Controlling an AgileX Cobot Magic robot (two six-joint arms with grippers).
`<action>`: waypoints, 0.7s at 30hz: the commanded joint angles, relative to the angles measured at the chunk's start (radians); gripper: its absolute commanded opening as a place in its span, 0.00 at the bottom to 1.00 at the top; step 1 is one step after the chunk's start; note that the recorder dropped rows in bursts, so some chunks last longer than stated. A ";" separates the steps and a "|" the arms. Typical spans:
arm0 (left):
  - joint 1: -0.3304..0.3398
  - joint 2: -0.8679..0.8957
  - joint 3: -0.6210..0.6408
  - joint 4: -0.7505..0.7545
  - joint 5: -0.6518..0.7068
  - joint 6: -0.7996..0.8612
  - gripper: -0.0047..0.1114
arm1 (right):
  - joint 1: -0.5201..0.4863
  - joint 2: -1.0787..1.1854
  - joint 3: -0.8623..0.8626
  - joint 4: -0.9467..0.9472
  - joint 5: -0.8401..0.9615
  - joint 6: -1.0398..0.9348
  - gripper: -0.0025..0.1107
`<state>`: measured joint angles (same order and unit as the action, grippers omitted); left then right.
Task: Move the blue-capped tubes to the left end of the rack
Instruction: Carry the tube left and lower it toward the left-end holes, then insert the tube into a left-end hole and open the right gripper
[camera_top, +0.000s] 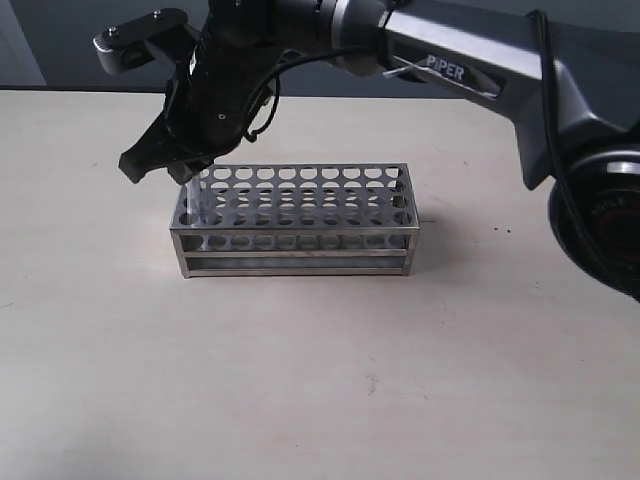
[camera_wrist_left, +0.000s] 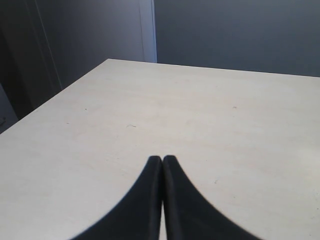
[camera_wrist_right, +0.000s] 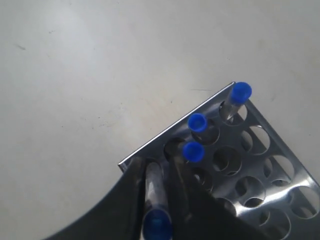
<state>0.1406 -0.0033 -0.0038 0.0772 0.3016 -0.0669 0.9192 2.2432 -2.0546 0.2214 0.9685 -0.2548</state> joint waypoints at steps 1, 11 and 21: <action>-0.005 0.003 0.004 -0.005 -0.008 -0.002 0.04 | -0.001 0.018 -0.004 0.018 -0.024 -0.006 0.02; -0.005 0.003 0.004 -0.005 -0.008 -0.002 0.04 | -0.001 0.018 -0.004 0.089 -0.096 -0.061 0.02; -0.005 0.003 0.004 -0.005 -0.008 -0.002 0.04 | -0.001 0.063 -0.004 0.072 -0.030 -0.110 0.02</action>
<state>0.1406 -0.0033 -0.0038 0.0772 0.3016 -0.0669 0.9192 2.2870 -2.0553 0.2954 0.9038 -0.3371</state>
